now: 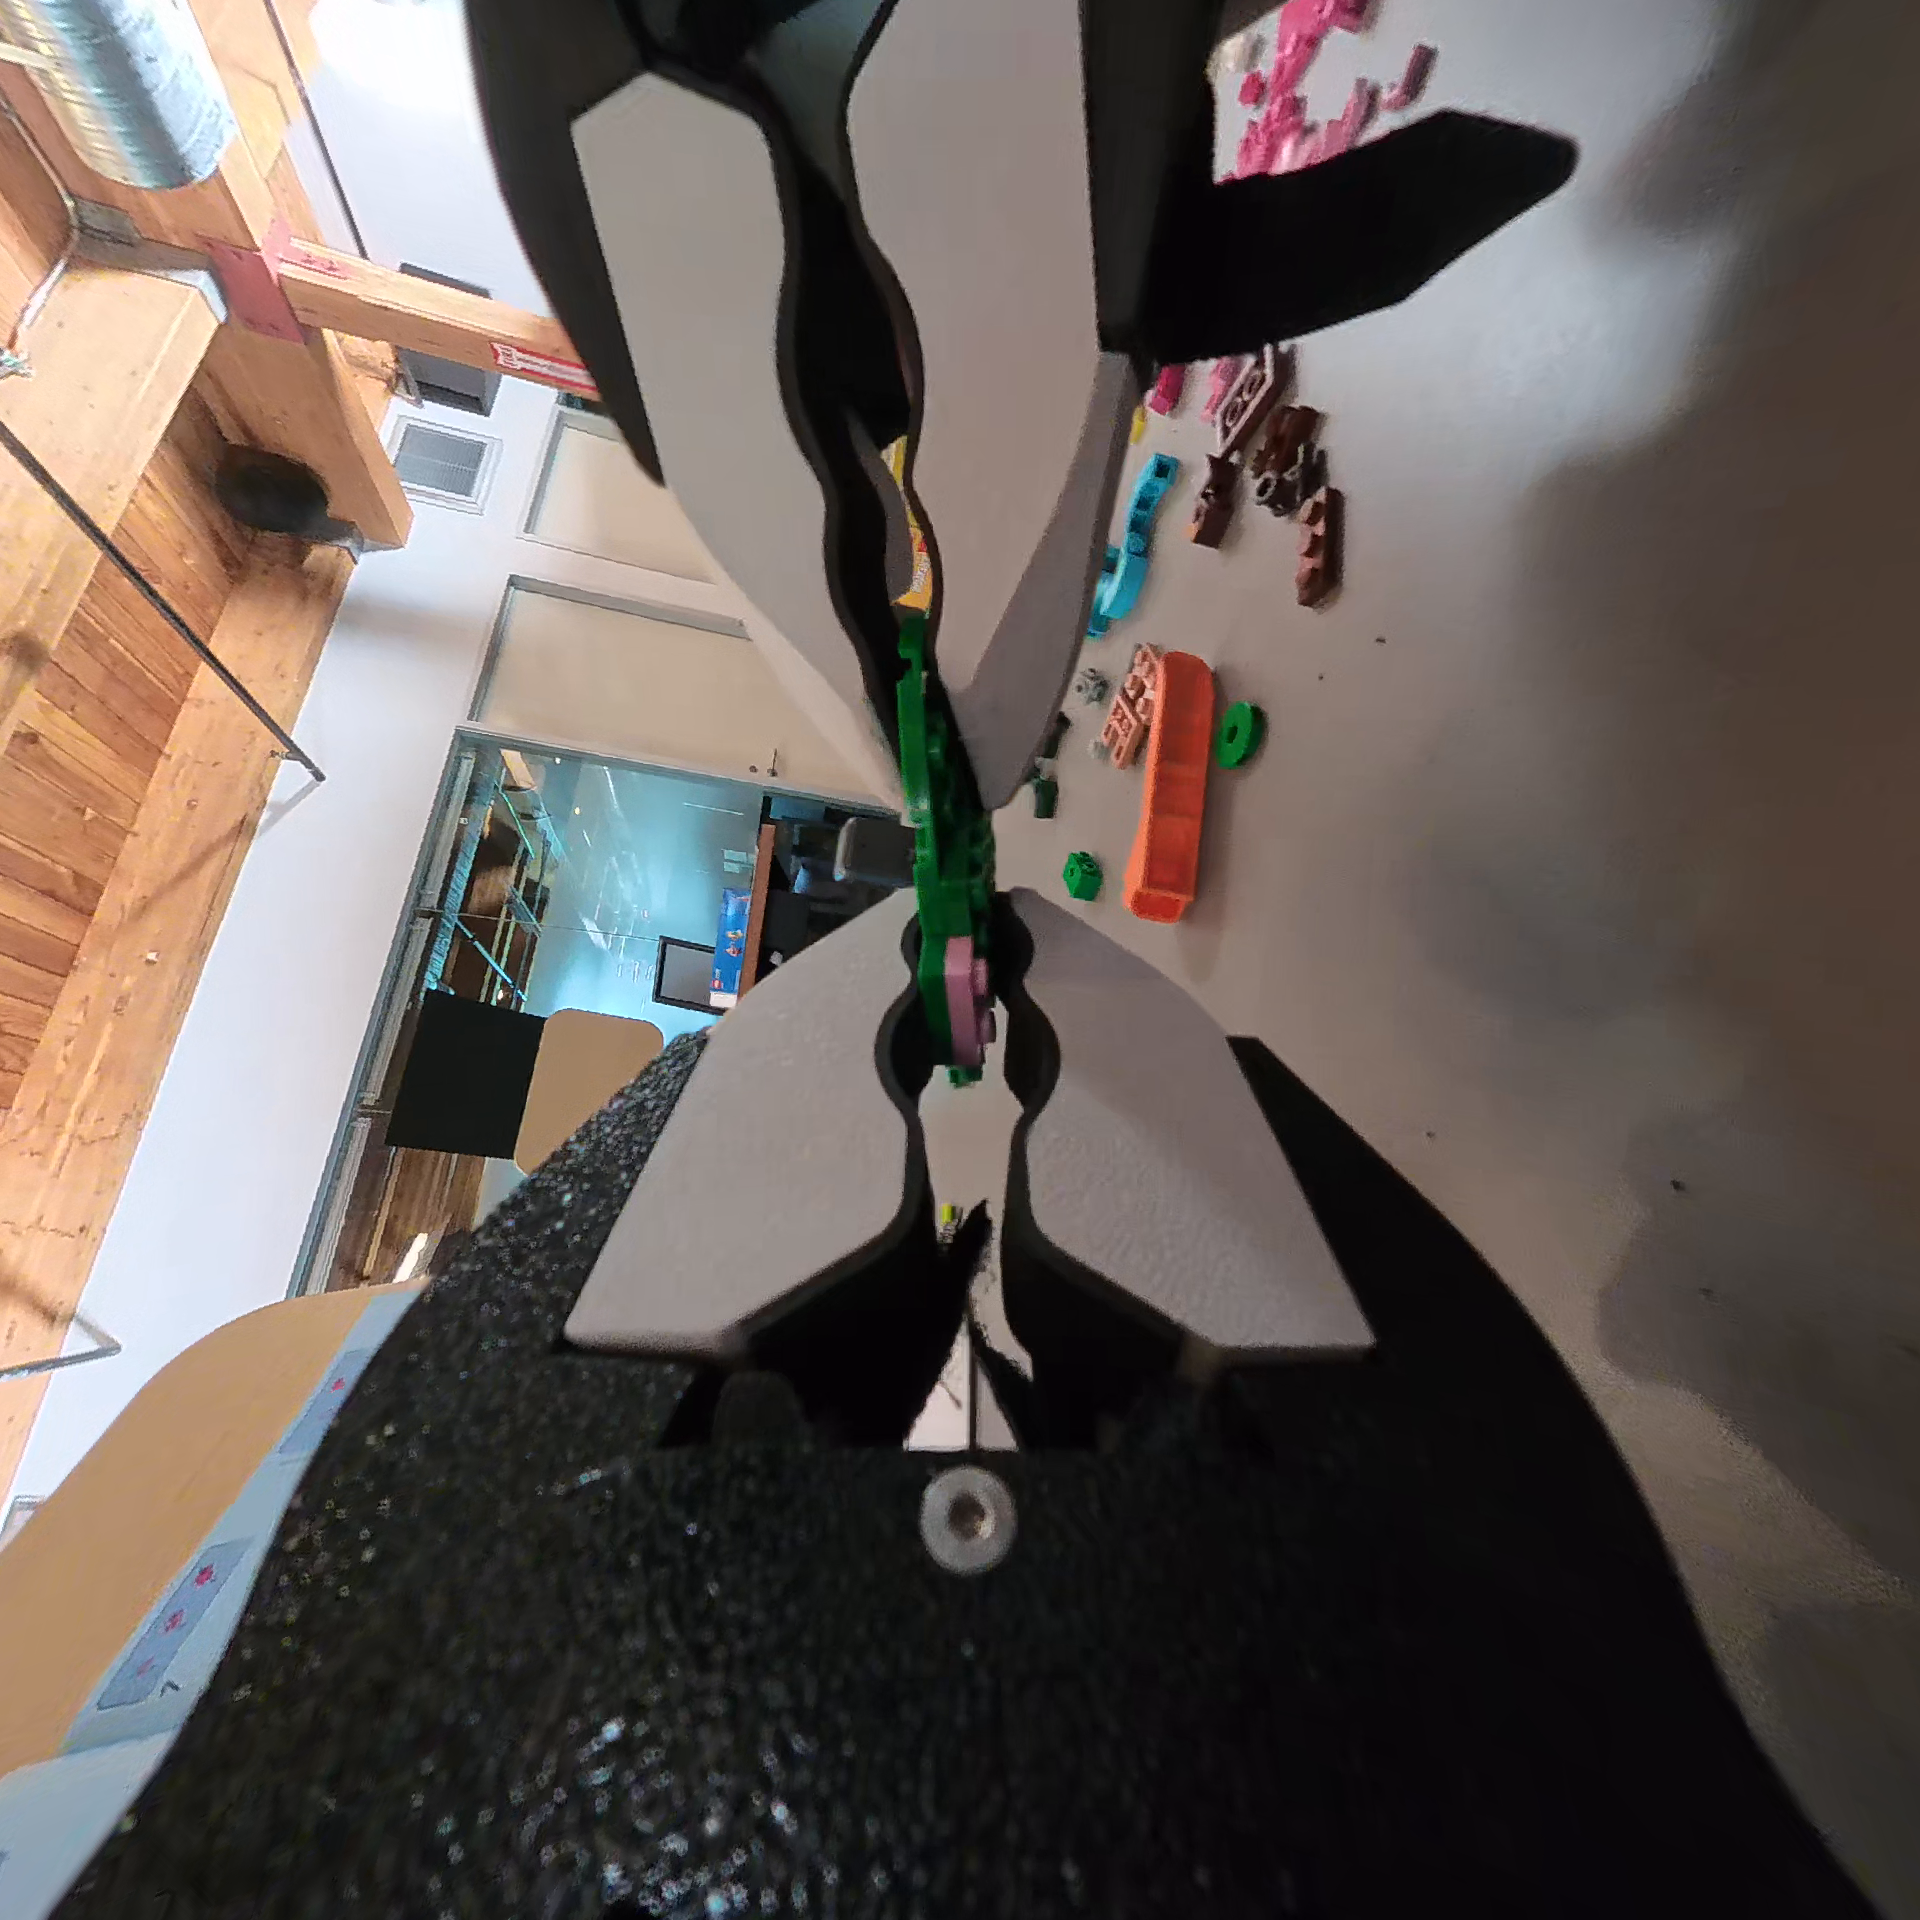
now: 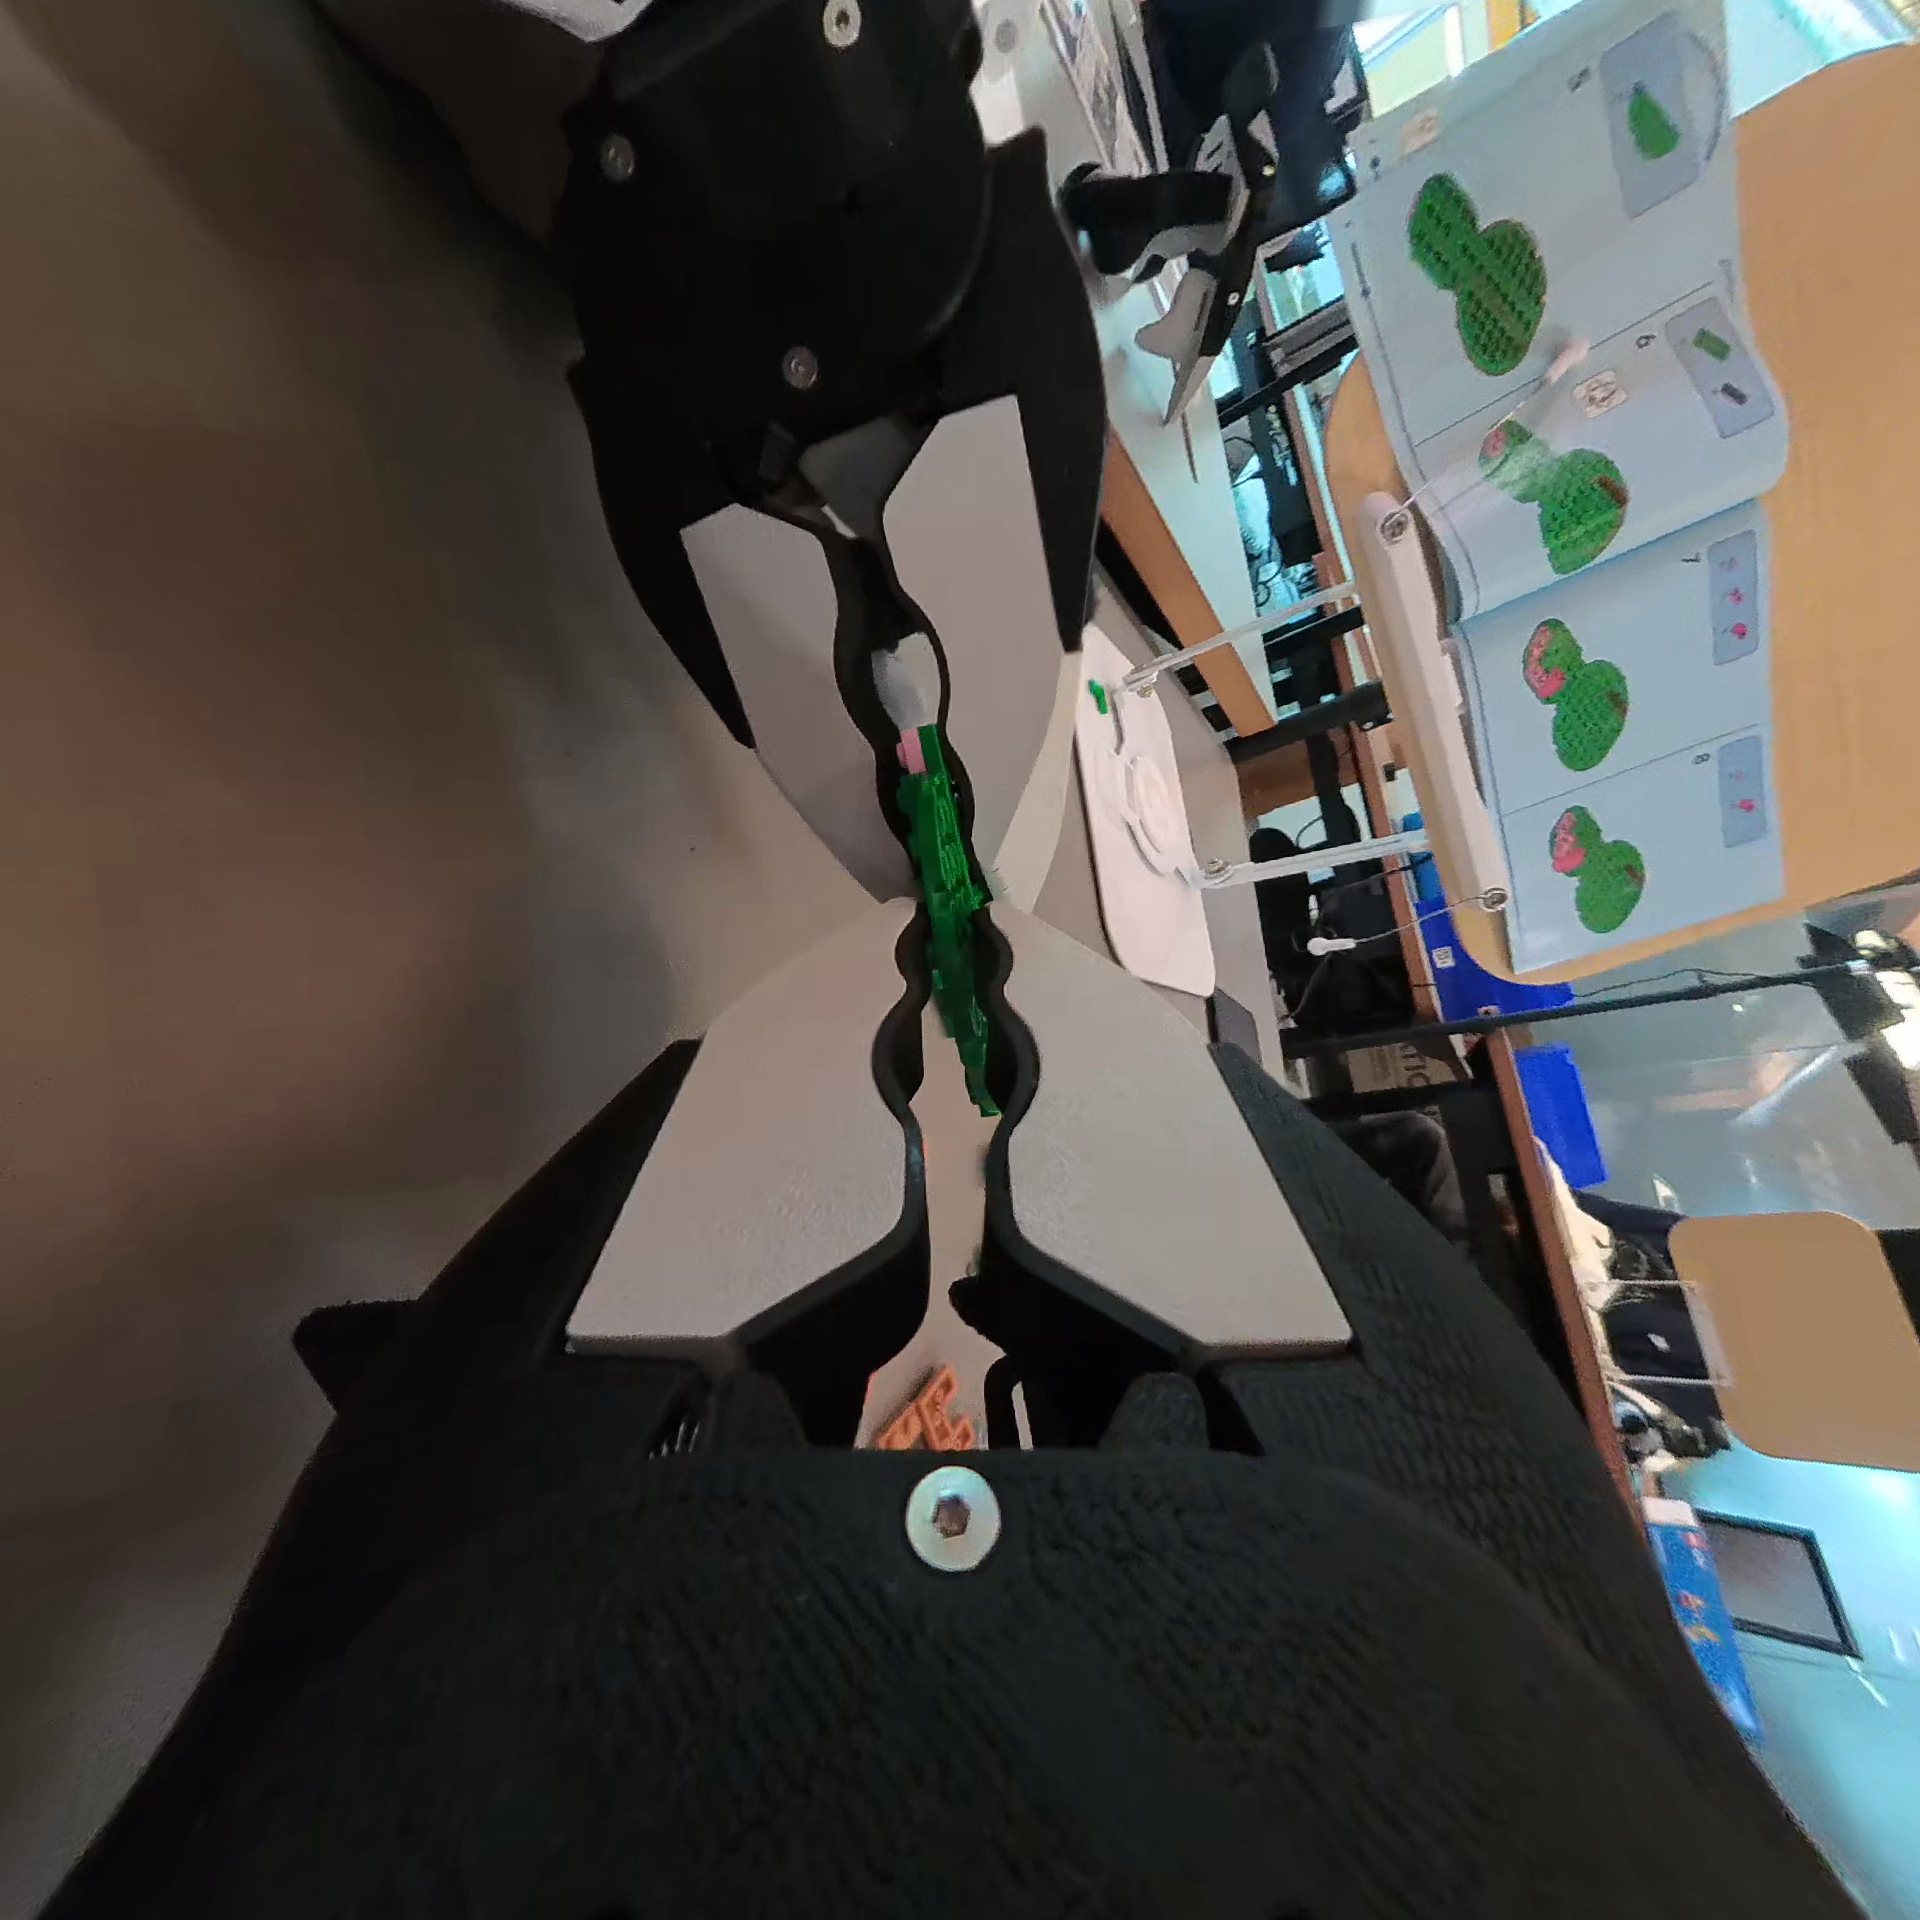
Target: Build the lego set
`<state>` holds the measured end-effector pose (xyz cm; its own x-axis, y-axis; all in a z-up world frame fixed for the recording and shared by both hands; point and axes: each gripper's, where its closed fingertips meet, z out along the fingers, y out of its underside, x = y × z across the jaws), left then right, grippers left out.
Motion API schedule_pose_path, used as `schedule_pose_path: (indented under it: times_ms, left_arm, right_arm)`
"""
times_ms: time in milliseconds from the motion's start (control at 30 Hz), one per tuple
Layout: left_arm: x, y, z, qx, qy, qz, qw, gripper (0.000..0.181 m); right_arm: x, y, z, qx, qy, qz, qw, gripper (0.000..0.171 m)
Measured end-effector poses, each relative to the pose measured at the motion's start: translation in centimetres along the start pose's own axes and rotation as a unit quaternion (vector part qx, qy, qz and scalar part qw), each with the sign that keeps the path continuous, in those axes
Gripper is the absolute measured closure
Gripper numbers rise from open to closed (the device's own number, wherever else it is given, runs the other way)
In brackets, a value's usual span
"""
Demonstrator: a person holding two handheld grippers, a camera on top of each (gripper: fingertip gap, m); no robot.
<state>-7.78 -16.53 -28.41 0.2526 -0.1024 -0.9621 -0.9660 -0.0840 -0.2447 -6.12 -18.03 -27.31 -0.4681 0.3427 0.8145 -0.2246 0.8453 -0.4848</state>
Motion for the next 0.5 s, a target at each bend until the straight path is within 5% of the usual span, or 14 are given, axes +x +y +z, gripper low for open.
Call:
schedule_pose_path:
  times_ms: [267,500]
  left_arm:
    - [-3.6,-0.2,-1.3,0.016,-0.077,-0.060,0.995,0.172]
    - [-4.0,-0.2,-1.5,0.020,-0.087,-0.072,0.993,0.171]
  right_arm:
    - [2.4,-2.3,-0.2,-0.002,0.162,-0.161,0.974,0.166]
    - [2.7,-2.6,-0.1,-0.012,0.207,-0.230,0.951,0.166]
